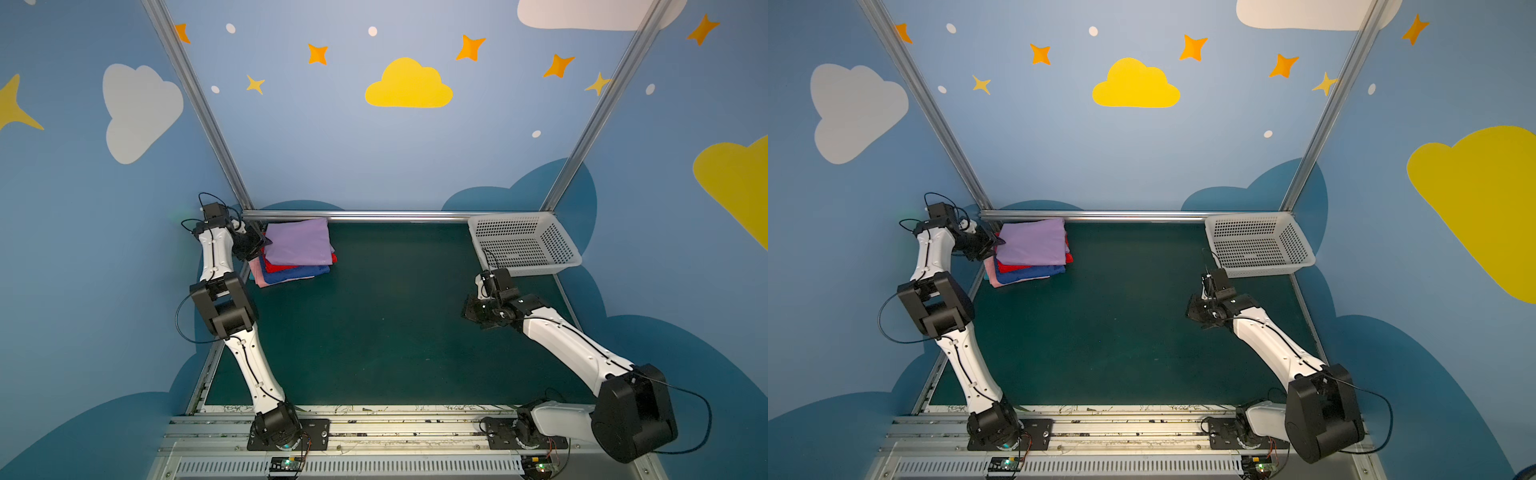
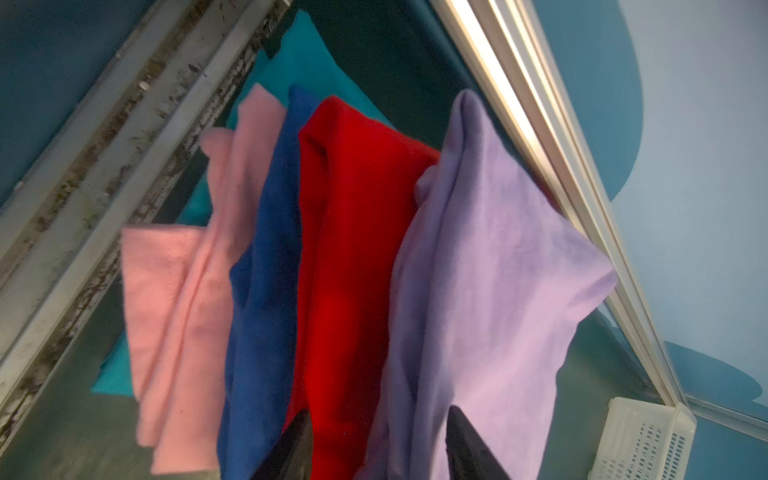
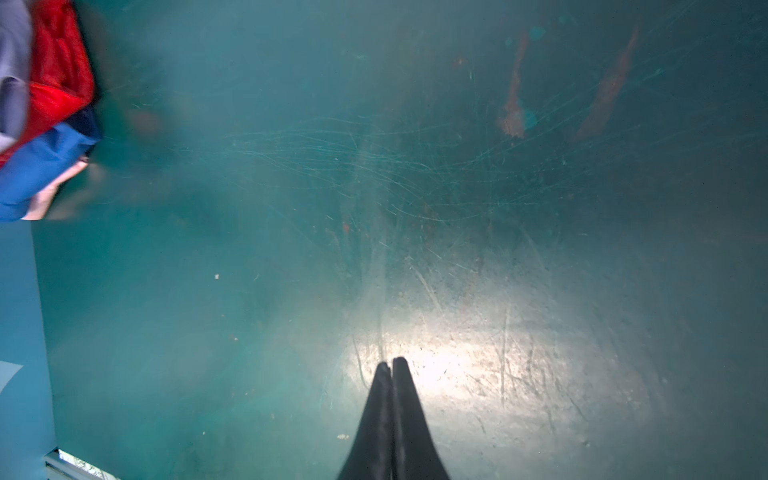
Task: Fold and stack the t-shirts
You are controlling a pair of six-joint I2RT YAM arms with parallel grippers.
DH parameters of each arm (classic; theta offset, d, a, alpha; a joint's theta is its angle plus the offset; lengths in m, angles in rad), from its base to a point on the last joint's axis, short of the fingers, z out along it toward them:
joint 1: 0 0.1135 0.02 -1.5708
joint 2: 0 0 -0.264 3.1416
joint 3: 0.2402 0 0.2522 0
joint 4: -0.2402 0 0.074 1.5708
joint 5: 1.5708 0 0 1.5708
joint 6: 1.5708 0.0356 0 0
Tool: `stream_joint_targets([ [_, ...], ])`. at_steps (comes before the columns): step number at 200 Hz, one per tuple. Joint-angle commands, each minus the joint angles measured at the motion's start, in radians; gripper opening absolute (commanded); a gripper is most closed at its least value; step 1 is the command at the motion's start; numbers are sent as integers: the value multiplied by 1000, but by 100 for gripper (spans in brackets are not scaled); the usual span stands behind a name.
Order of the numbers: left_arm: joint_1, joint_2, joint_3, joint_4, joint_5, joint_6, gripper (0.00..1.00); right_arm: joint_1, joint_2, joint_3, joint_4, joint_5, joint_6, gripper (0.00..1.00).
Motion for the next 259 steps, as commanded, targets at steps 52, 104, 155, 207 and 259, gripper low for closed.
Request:
stream_joint_targets([
  [52, -161, -275, -189, 176, -121, -97, 4, 3, -46, 16, -1, -1, -13, 0],
  [104, -123, -221, -442, 286, -203, -165, 4, -5, -53, -4, -6, -10, -21, 0],
  [155, -86, -236, -610, 383, -187, -242, 4, -12, -48, -6, 6, -22, -10, 0],
  [207, -101, -402, -591, 357, -129, -283, 8, -12, -126, 50, -53, 0, -44, 0],
  [259, -153, -814, -748, 373, -145, -311, 51, -13, -386, 6, 8, 107, -156, 24],
])
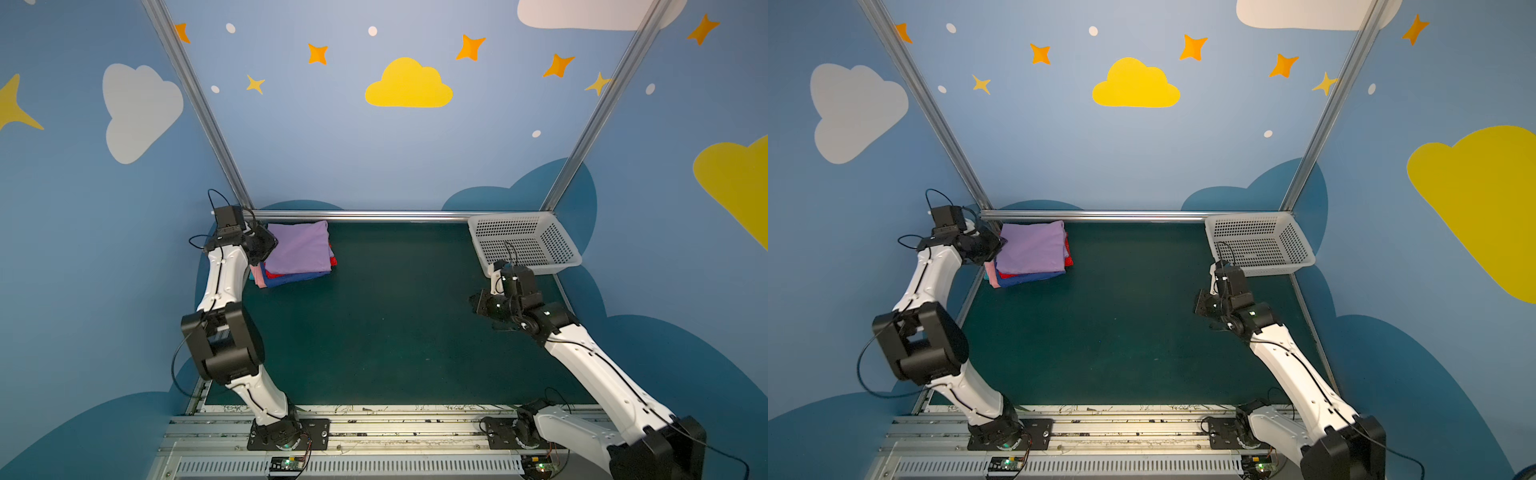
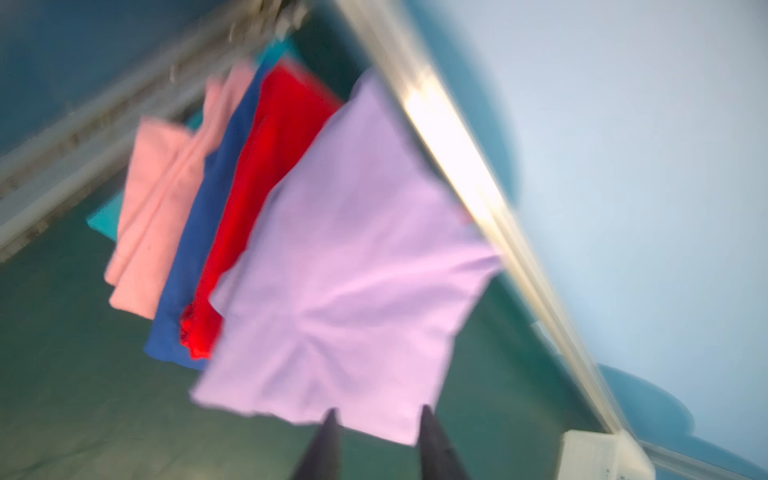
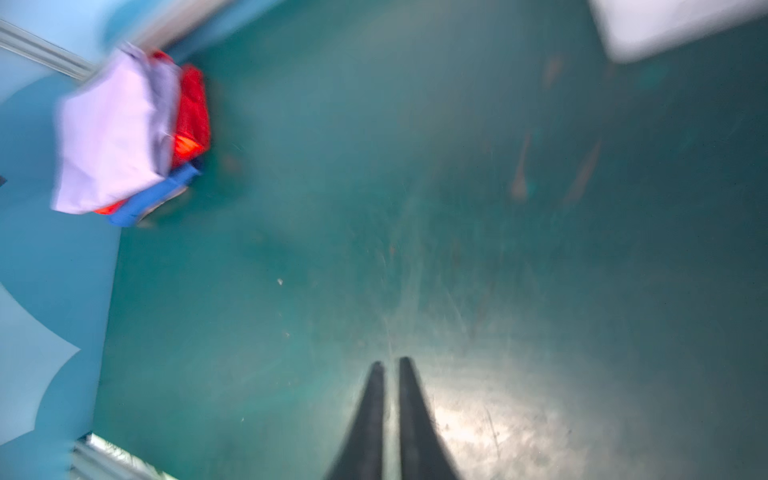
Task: Fold and stack the t-shirts
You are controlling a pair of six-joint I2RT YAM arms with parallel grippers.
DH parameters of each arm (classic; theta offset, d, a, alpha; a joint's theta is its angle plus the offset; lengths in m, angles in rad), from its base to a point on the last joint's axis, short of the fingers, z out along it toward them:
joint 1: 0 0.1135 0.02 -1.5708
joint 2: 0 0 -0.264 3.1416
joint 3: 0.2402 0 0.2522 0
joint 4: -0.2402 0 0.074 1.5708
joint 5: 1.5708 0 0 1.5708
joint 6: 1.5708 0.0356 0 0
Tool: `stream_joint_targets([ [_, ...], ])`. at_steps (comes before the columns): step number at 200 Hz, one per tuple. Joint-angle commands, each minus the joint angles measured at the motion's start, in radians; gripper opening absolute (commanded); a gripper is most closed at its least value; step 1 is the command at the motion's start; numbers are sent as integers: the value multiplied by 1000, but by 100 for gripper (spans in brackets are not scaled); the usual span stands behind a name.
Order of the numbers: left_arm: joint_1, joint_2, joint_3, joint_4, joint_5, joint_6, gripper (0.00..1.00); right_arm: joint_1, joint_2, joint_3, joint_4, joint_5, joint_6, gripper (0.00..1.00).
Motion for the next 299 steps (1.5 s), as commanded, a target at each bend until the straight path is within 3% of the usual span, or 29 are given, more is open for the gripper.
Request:
stream_joint_targets([
  [1, -26, -199, -92, 12, -3, -18, 51, -4, -133, -32, 55, 78, -95, 24],
  [15, -45, -333, -197, 63, -18, -20, 66, -5, -245, -90, 126, 144, -140, 41],
  [17, -46, -356, -214, 70, -20, -22, 72, -5, -261, -97, 132, 159, -144, 44],
  [18, -48, -365, -223, 74, -22, -23, 86, -6, -268, -99, 133, 166, -147, 45],
  [19, -49, -375, -227, 79, -25, -23, 93, -5, -276, -103, 134, 173, -149, 45],
  [21, -52, -394, -248, 86, -29, -26, 98, -5, -291, -109, 138, 185, -152, 48],
  [33, -62, -514, -359, 139, -60, -42, 100, -6, -371, -142, 167, 265, -172, 59],
  [36, -63, -542, -387, 154, -66, -44, 100, -9, -392, -149, 174, 283, -176, 79],
  [40, -64, -583, -421, 169, -76, -49, 100, -8, -414, -159, 184, 308, -185, 88],
  [75, -67, -889, -776, 412, -194, -107, 100, -12, -510, -236, 242, 492, -233, 89],
  [86, -71, -971, -890, 514, -222, -50, 100, -12, -504, -263, 252, 512, -253, 89],
  [102, -76, -1061, -1006, 568, -177, 112, 100, -14, -478, -310, 282, 539, -291, 89],
  [117, -80, -1121, -1058, 538, -146, 189, 100, -14, -438, -399, 410, 508, -481, 89],
  [145, -79, -1191, -1131, 538, -155, 203, 100, -17, -425, -430, 417, 516, -427, 89],
  [157, -79, -1203, -1163, 534, -157, 228, 100, -17, -429, -452, 442, 522, -429, 89],
  [185, -80, -1203, -1289, 537, -300, 248, 100, -33, -411, -565, 576, 505, -518, 89],
  [214, -82, -1215, -1463, 679, -359, 214, 100, -47, -352, -662, 698, 476, -496, 89],
  [232, -85, -1249, -1481, 682, -348, 248, 100, -63, -268, -692, 773, 535, -449, 89],
  [243, -87, -1267, -1490, 691, -364, 273, 100, -85, -202, -679, 792, 568, -410, 89],
  [268, -87, -1257, -1523, 789, -400, 300, 100, -131, -41, -571, 759, 529, -385, 89],
  [299, -88, -1071, -1511, 954, -402, 335, 100, -159, 195, -411, 740, 518, -433, 89],
])
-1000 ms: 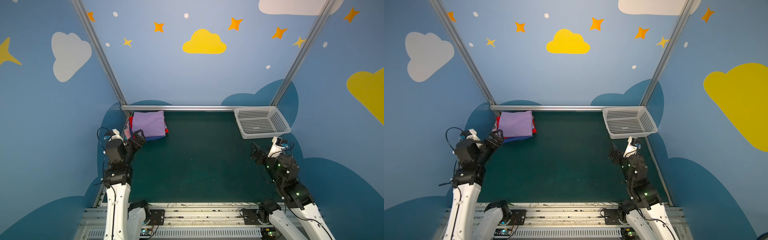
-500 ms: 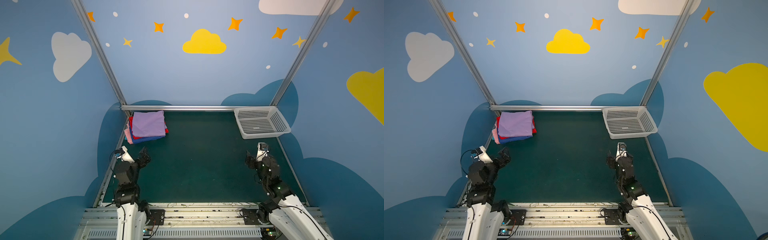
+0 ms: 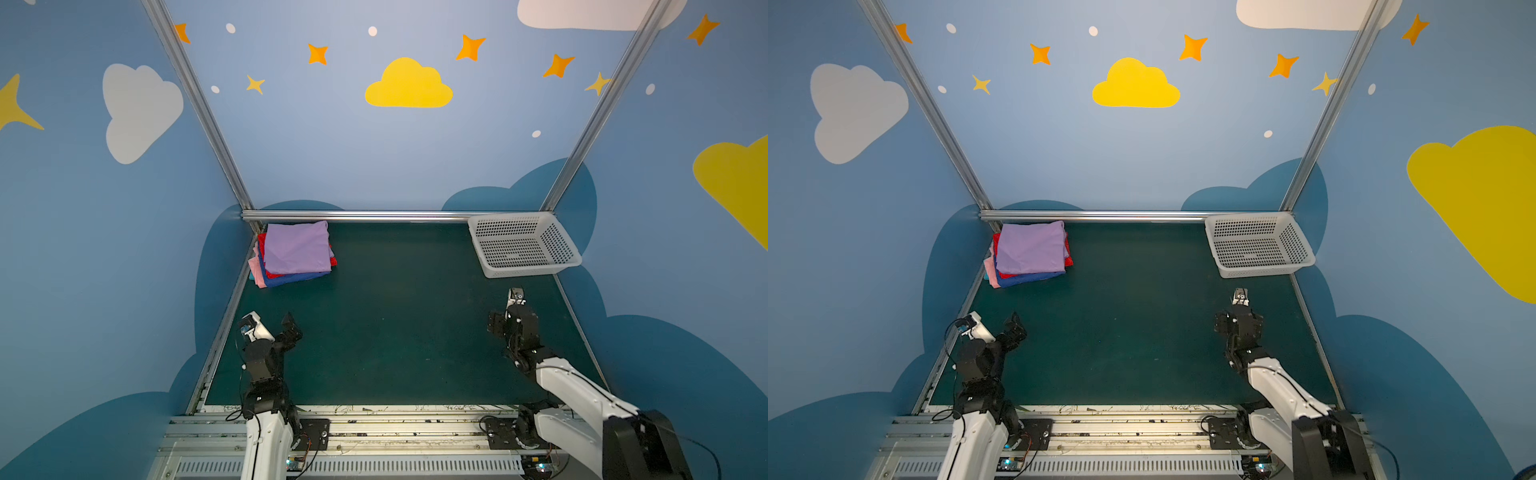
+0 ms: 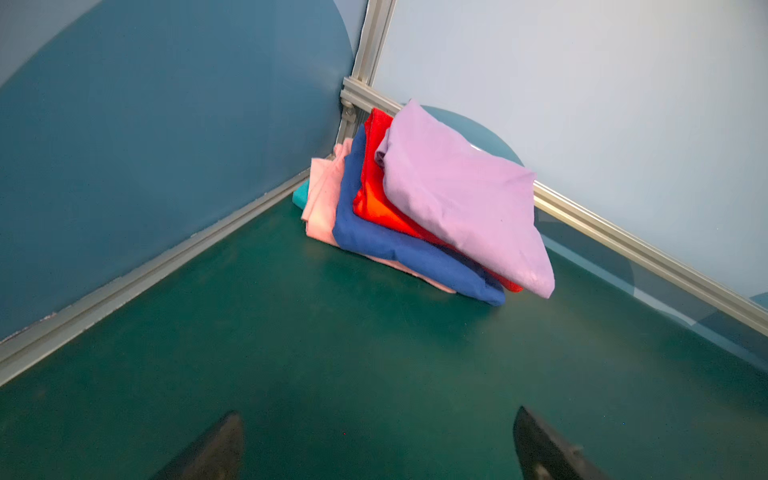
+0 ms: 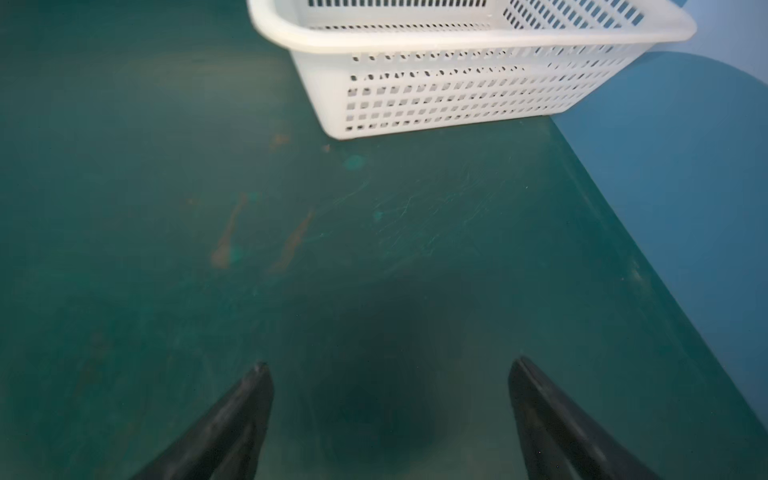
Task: Fold and stack the t-shirts
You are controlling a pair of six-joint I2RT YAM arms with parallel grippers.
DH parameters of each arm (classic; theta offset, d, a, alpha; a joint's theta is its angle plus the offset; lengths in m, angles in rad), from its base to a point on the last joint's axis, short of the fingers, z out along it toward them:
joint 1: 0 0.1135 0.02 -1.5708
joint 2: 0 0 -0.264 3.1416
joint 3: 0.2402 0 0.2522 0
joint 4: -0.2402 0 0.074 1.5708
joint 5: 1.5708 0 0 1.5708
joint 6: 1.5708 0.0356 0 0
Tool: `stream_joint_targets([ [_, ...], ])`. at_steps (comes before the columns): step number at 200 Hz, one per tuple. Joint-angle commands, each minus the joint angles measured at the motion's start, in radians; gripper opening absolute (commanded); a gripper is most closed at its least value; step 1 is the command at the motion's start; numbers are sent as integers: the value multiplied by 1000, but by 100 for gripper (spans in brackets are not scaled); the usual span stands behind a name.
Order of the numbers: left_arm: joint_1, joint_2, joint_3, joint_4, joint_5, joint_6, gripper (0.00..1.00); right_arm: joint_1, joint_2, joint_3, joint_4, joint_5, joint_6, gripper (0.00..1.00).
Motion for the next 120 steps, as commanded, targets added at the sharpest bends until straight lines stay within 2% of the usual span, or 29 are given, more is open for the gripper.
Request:
stream_joint_targets([
  [1, -3, 135, 6, 168, -19, 51, 100, -12, 129, 118, 36, -1, -13, 89],
  [35, -5, 520, 172, 255, 64, 90, 100, -19, 264, 188, 126, -30, -76, 89],
  [56, -5, 707, 232, 383, 31, 70, 100, -32, 310, 167, 223, -44, -84, 89],
  [65, -4, 762, 253, 411, -10, 35, 100, -47, 328, 144, 295, -89, -146, 89],
  [78, 3, 803, 329, 302, -27, 46, 100, -84, 314, 145, 265, -146, -85, 89],
  [93, 2, 827, 348, 305, 61, 133, 100, -139, 311, 105, 298, -265, -47, 89],
  [100, 1, 827, 333, 340, 73, 141, 100, -164, 334, 63, 412, -337, -113, 91],
  [106, 3, 819, 330, 335, 68, 138, 100, -181, 347, 46, 470, -385, -114, 91],
  [120, 4, 812, 321, 347, 67, 136, 100, -210, 359, 93, 393, -492, -123, 91],
])
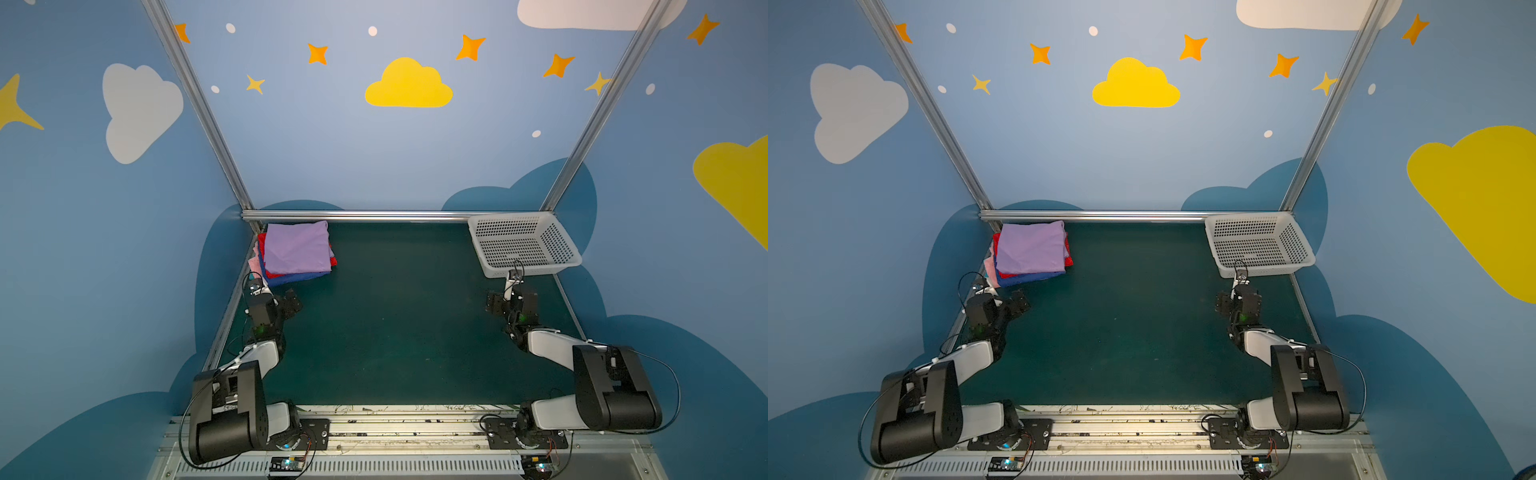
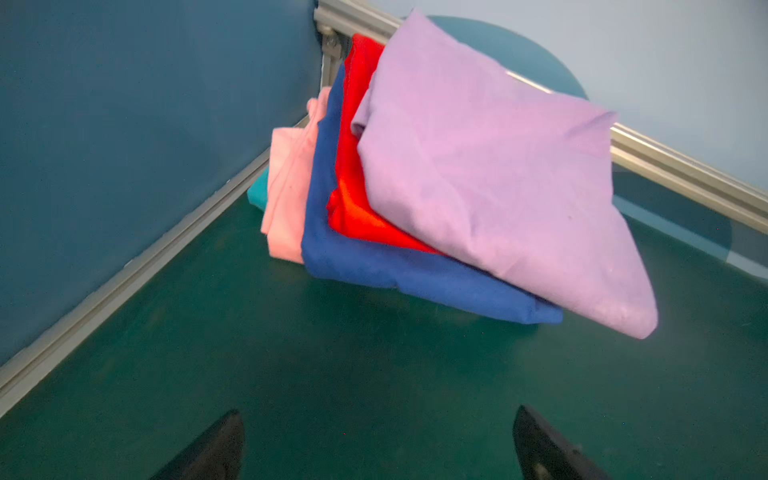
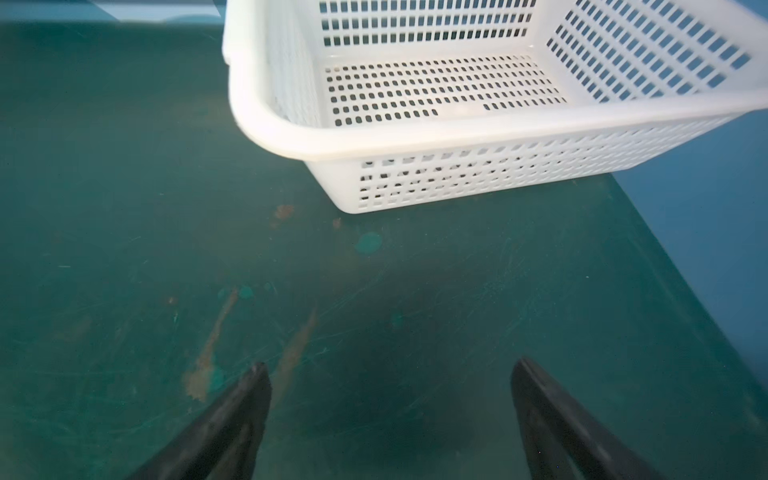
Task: Fold and stack the t-shirts
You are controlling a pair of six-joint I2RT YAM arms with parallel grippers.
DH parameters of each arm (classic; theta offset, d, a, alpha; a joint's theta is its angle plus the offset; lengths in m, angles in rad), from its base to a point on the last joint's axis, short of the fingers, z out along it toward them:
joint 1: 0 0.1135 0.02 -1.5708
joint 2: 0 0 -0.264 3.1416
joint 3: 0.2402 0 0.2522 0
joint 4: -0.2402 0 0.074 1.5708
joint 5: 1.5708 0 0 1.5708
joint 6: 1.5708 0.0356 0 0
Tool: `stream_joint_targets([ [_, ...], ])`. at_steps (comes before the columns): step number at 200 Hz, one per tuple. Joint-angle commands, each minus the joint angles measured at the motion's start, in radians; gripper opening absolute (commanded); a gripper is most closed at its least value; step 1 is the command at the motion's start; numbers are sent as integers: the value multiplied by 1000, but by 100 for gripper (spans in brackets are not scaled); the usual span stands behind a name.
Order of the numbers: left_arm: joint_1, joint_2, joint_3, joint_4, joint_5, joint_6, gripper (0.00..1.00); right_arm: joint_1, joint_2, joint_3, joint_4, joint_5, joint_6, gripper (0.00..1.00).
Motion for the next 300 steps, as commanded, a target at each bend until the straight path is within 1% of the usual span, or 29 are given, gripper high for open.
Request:
stream_joint_targets([
  [1, 4, -11, -6, 28, 25, 42, 100, -43, 30, 21, 52, -244, -28, 91],
  [14, 18, 27, 39, -25, 8, 18, 100, -50, 28, 108, -136, -257, 15, 91],
  [22, 25, 82, 111, -105, 7, 7, 100, -53, 31, 90, -91, -266, -3, 91],
  [25, 30, 105, 146, -136, 18, 10, 100, -53, 30, 85, -81, -266, -13, 91],
  [34, 39, 168, 214, -199, 118, 43, 100, -53, 30, 87, -88, -259, -12, 91],
  [44, 30, 175, 218, -204, 168, 70, 100, -53, 29, 100, -114, -255, 15, 91],
  [55, 13, 106, 139, -128, 153, 71, 100, -52, 29, 97, -110, -254, 14, 91],
  [74, 4, -68, -72, 82, 66, 23, 100, -50, 30, 97, -110, -254, 14, 91],
  [82, 4, -137, -141, 134, 33, -2, 100, -52, 30, 97, -110, -253, 14, 91],
  [90, 4, -208, -187, 126, 25, -14, 100, -52, 29, 97, -108, -253, 14, 91],
  [115, -10, -406, -232, -28, 60, 16, 100, -52, 29, 97, -110, -253, 14, 91],
  [126, -31, -468, -274, 0, 31, 12, 100, -50, 29, 97, -110, -251, 14, 91],
  [136, -39, -483, -320, 80, -14, -37, 100, -51, 29, 97, -109, -251, 14, 91],
  [147, -39, -458, -340, 136, -49, -95, 100, -51, 30, 97, -109, -251, 14, 91],
  [162, -40, -375, -307, 165, -16, -91, 100, -49, 29, 97, -110, -251, 14, 91],
  [198, -43, -30, -179, 337, 111, -27, 100, -50, 29, 97, -109, -251, 14, 91],
  [204, -57, 43, -161, 378, 106, 3, 100, -49, 29, 97, -109, -251, 15, 91],
  [210, -65, 134, -148, 434, 100, 1, 100, -51, 30, 97, -109, -251, 13, 91],
  [217, -73, 236, -134, 549, 133, -8, 100, -50, 29, 97, -110, -251, 13, 91],
  [225, -71, 333, -101, 650, 266, 15, 100, -52, 30, 97, -109, -252, 13, 91],
  [231, -65, 304, -74, 548, 315, 36, 100, -51, 29, 97, -110, -250, 13, 91],
  [238, -76, 225, -33, 344, 289, 81, 100, -50, 29, 98, -109, -246, 13, 91],
  [243, -101, 195, -8, 242, 244, 112, 100, -47, 29, 98, -109, -246, 12, 91],
  [246, -117, 201, -3, 246, 213, 119, 100, -50, 30, 97, -110, -249, 14, 91],
  [249, -130, 217, 2, 262, 210, 111, 100, -50, 29, 97, -111, -249, 15, 91],
  [255, -133, 246, 25, 262, 264, 121, 100, -50, 30, 98, -110, -249, 14, 91],
  [258, -133, 250, 30, 255, 267, 121, 100, -50, 29, 97, -110, -249, 15, 91],
  [274, -134, 217, 36, 190, 237, 139, 100, -49, 30, 97, -110, -249, 14, 91],
  [300, -143, 226, 38, 201, 215, 132, 100, -50, 30, 100, -111, -249, 14, 91],
])
